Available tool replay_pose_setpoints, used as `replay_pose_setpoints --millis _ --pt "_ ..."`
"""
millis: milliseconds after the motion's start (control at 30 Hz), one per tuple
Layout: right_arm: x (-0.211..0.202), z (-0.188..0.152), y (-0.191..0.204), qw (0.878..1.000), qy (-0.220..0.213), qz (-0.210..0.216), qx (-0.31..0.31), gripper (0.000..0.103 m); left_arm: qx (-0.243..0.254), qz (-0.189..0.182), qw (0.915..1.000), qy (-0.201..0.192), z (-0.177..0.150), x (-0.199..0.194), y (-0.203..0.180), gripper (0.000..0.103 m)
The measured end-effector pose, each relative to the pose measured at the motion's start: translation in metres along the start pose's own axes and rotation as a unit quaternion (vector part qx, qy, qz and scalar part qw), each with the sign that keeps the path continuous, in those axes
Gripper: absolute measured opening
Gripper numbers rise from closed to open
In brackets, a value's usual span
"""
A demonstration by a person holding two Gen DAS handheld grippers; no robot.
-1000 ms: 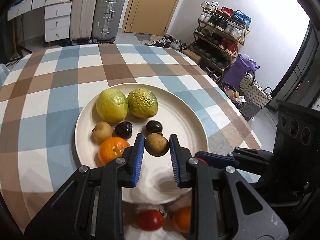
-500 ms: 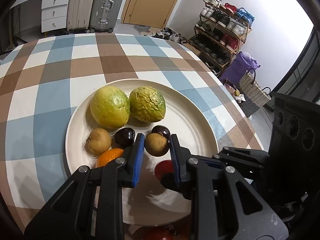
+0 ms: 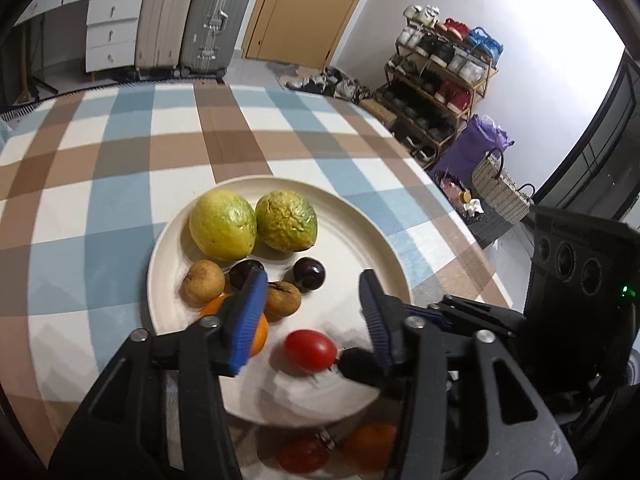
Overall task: Organize fruits
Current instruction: 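Carry the kiwi and tomato onto the plate and release both, then move both grippers back toward the orange and red tomato on the cloth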
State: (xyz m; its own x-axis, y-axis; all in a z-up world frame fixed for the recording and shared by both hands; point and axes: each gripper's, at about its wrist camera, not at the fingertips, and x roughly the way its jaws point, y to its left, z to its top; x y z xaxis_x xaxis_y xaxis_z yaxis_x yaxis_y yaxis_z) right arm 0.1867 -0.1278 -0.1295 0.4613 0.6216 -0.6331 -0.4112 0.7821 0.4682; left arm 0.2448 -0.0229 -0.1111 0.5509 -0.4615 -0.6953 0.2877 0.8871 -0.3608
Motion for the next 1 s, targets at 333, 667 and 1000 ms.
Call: replay_pose_setpoints --millis 333,667,1000 --pt "-0.06 -0.023 0.009 0.998 -0.048 -0.026 0.019 0.073 0.012 0.026 0.999 -0.034 -0.023 -0.062 -0.031 0.06" --pt "-0.102 -0.032 0.033 0.996 -0.087 -0.037 -0.002 0.085 0.019 0.048 0.9967 -0.062 -0.049 -0.116 -0.054 0.074" --pt "-0.127 -0.049 0.053 0.993 -0.108 -0.046 -0.016 0.094 0.014 0.067 0.9947 -0.077 -0.074 -0.15 -0.06 0.092"
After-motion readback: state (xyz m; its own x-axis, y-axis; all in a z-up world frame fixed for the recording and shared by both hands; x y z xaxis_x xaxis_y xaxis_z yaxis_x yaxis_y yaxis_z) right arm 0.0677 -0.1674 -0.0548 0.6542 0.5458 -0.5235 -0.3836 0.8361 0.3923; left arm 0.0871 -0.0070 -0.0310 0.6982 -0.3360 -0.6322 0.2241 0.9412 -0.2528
